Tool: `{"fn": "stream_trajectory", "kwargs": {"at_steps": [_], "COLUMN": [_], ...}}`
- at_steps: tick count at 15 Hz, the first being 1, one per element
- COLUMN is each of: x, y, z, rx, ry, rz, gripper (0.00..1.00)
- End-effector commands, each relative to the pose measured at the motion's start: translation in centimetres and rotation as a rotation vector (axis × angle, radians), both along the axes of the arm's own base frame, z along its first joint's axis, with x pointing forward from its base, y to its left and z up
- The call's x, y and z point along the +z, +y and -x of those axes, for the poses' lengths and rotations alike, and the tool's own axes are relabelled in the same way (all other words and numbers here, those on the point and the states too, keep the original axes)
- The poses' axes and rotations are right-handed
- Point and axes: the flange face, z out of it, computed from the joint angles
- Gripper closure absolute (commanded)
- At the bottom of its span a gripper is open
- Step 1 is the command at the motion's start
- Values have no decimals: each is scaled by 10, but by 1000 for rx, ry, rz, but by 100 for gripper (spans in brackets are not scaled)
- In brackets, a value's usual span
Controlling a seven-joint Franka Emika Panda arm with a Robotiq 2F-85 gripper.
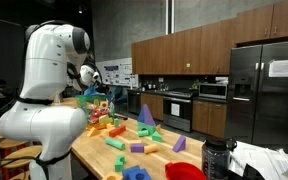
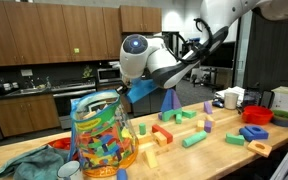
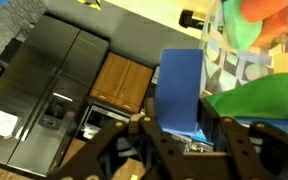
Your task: Put the blue triangle into the bag
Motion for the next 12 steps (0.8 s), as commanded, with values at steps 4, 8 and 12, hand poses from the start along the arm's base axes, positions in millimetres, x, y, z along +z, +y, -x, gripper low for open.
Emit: {"fn": "stream_trajectory", "kwargs": {"at_steps": [4, 8, 12], "x": [16, 18, 17], "y": [8, 29, 49], "z": [10, 24, 42], "rx": [31, 142, 267], "ry": [-261, -379, -407], "rz": [-74, -107, -143], "gripper": [81, 81, 81]}}
